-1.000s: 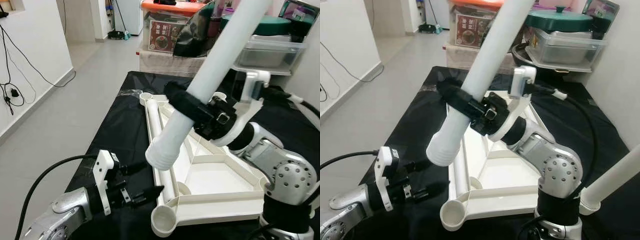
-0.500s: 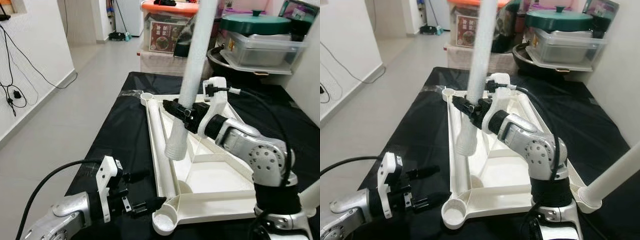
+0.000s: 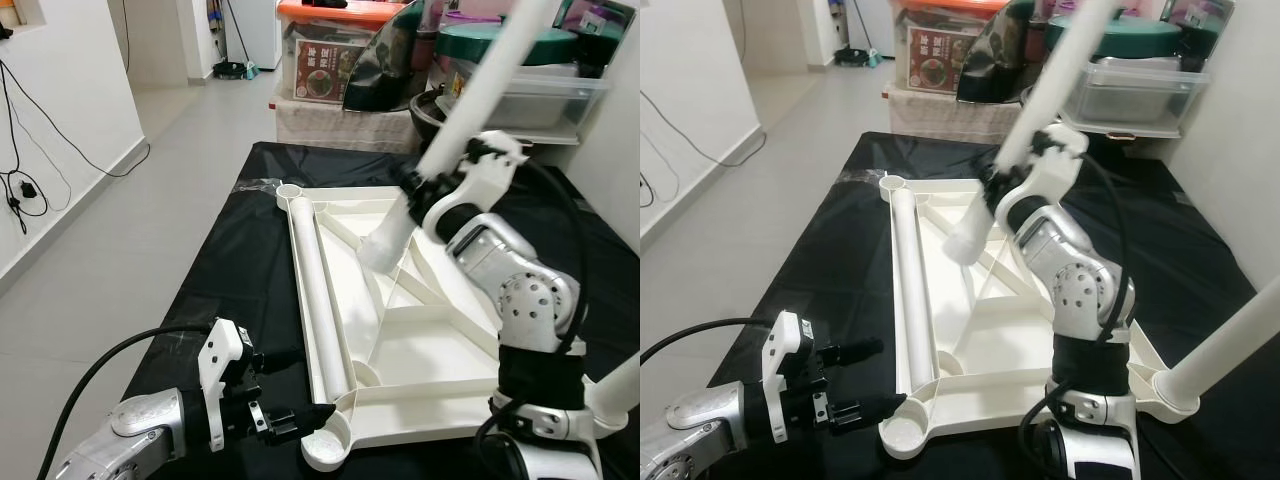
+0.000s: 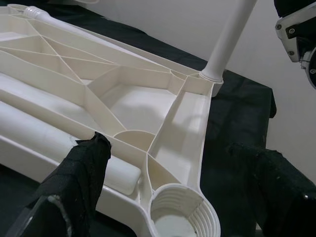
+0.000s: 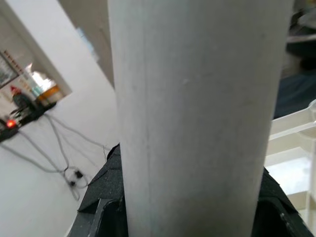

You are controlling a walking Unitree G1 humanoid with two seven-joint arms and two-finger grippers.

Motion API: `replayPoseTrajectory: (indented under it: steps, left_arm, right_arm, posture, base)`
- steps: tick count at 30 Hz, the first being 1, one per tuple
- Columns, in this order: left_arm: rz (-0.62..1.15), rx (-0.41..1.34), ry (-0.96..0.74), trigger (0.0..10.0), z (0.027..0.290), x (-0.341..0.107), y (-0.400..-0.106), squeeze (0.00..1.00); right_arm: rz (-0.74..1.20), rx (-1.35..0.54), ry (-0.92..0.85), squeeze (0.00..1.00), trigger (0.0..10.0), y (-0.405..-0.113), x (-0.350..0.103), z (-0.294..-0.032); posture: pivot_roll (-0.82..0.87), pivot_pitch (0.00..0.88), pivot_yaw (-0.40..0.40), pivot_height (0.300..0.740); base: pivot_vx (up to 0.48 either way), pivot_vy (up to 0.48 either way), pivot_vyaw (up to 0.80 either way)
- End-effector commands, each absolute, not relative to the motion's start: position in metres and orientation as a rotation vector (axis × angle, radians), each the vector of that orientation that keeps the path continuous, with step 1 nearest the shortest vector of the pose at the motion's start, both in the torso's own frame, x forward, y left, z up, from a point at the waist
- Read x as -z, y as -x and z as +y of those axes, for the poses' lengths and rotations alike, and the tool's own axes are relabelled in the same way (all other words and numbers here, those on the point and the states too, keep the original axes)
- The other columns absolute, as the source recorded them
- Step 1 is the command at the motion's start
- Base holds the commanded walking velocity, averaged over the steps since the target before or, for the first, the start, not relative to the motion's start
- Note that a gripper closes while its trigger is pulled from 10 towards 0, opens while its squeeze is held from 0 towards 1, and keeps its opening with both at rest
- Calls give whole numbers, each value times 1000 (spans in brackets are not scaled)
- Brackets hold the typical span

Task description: Building children table

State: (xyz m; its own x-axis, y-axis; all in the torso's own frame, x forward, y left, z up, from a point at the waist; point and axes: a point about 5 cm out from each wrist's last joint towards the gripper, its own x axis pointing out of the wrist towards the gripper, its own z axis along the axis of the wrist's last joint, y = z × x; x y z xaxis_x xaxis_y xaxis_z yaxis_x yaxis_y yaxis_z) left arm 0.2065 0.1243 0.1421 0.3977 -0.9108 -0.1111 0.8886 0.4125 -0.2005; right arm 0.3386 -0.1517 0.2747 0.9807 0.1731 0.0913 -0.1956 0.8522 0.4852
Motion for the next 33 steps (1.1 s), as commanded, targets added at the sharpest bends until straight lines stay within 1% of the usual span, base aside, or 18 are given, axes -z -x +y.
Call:
replayPoseTrajectory:
  steps: [1, 14, 21, 22, 24, 25, 26, 28, 29, 31, 33]
  left_arm:
    - [230, 1141, 97, 10000, 126, -139, -208, 0]
    - [223, 1142, 96, 10000, 124, -138, -210, 0]
    - [223, 1144, 97, 10000, 124, -138, -211, 0]
    - [222, 1148, 96, 10000, 123, -138, -211, 0]
    - [221, 1153, 94, 10000, 123, -139, -212, 0]
    - [220, 1153, 93, 10000, 124, -139, -213, 0]
    - [220, 1153, 93, 10000, 124, -139, -213, 0]
    - [215, 1155, 95, 10000, 124, -140, -214, 0]
    - [215, 1155, 95, 10000, 124, -140, -214, 0]
    - [212, 1164, 95, 10000, 123, -140, -215, 0]
    - [212, 1168, 95, 10000, 122, -140, -215, 0]
  right_arm:
    - [-45, -158, -566, 0, 0, -341, -275, -151]
    - [-18, -84, -566, 0, 0, -344, -268, -152]
    - [-18, -111, -528, 0, 0, -342, -266, -148]
    - [-21, -134, -511, 0, 0, -342, -266, -146]
    - [-46, -244, -474, 0, 0, -337, -268, -136]
    - [-65, -344, -458, 0, 0, -332, -270, -128]
    - [-65, -344, -458, 0, 0, -332, -270, -128]
    - [-99, -557, -392, 0, 0, -317, -272, -111]
    - [-99, -557, -392, 0, 0, -317, -272, -111]
    - [-105, -693, -326, 0, 0, -305, -267, -98]
    - [-106, -727, -307, 0, 0, -301, -265, -93]
  posture:
    - [120, 0, -74, 740]
    - [115, 0, -76, 740]
    - [108, 0, -73, 740]
    - [103, 0, -71, 740]
    - [102, 0, -70, 740]
    - [100, 0, -71, 740]
    - [100, 0, -71, 740]
    - [100, 0, -71, 740]
    - [100, 0, -71, 740]
    - [104, 0, -74, 740]
    - [104, 0, -74, 740]
  base:
    - [0, 0, 0]
    - [0, 0, 0]
    - [0, 0, 0]
    - [0, 0, 0]
    - [0, 0, 0]
    - [0, 0, 0]
    - [0, 0, 0]
    - [0, 0, 0]
    - [0, 0, 0]
    - [0, 0, 0]
    - [0, 0, 0]
